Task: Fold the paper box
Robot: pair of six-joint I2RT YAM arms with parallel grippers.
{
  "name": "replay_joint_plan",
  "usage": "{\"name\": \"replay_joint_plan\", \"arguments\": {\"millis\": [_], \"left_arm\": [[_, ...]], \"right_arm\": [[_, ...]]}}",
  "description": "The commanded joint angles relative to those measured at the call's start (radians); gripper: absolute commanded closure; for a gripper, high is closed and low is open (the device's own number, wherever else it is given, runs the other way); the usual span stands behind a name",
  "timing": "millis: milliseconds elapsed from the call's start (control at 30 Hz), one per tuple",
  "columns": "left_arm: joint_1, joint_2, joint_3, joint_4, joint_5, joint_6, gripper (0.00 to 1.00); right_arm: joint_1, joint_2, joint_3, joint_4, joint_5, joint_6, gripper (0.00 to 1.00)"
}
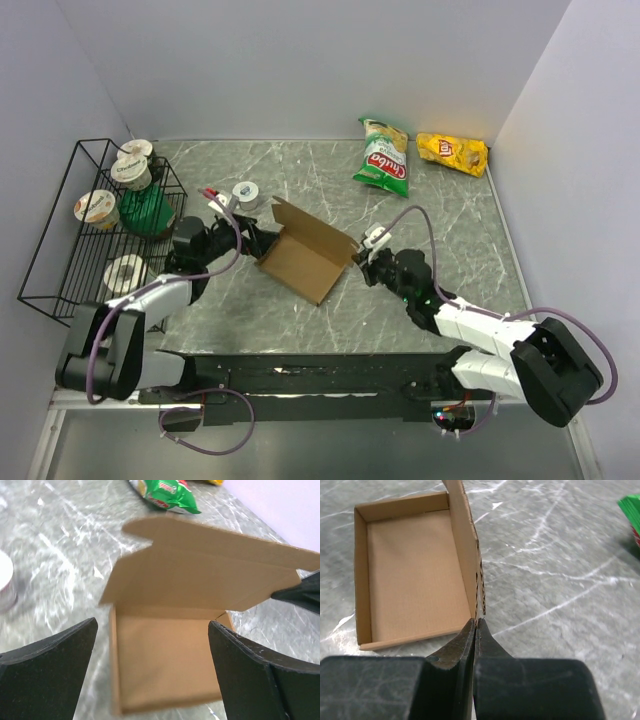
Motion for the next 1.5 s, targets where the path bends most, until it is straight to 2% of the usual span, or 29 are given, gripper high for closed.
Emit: {"name": "replay_joint_plan", "arguments": {"millis": [0,333,467,500,633,733,767,1100,1200,1233,1333,1467], "left_arm": [[0.023,0.092,0.111,0.036,0.176,0.08,0.01],[0.061,0.221,0.187,0.023,0.175,0.132,0.04],[0.061,0.249,0.205,0.006,0.195,0.117,0.21],[0.061,0.246,0.198,0.01,0.186,0.112,0.22],[0.061,0.186,0.135,0.048,0.124,0.095,0.14],[0.061,0.165,0.119,0.036,0.101,0.085,0.17],[0.061,0.16,0.124,0.017,0.1,0.091,0.22],[0.061,0.066,0.064,-0.004,0.037,0.078,0.36],[0.061,0.062,0.061,-0.012,0.038,0.078,0.47],[0.061,0.062,0.061,-0.012,0.038,0.078,0.56],[0.061,0.066,0.066,-0.017,0.04,0.082,0.68],[0.06,0.08,0.064,0.0,0.066,0.072,0.72]], "right_arm": [[-0.072,0.023,0.087,-0.087,-0.263,-0.041,1.0],[-0.134,0.088,0.152,-0.149,-0.389,-0.044,1.0],[-0.155,0.102,0.155,-0.136,-0.4,-0.03,1.0],[-0.155,0.105,0.156,-0.134,-0.397,-0.03,1.0],[-0.157,0.114,0.167,-0.14,-0.392,-0.03,1.0],[-0.157,0.122,0.173,-0.14,-0.389,-0.032,1.0],[-0.158,0.122,0.173,-0.14,-0.389,-0.032,1.0],[-0.161,0.115,0.173,-0.142,-0.386,-0.025,1.0],[-0.161,0.114,0.172,-0.142,-0.383,-0.024,1.0],[-0.161,0.112,0.172,-0.143,-0.383,-0.024,1.0],[-0.161,0.105,0.17,-0.143,-0.383,-0.022,1.0],[-0.16,0.103,0.172,-0.151,-0.381,-0.022,1.0]]}}
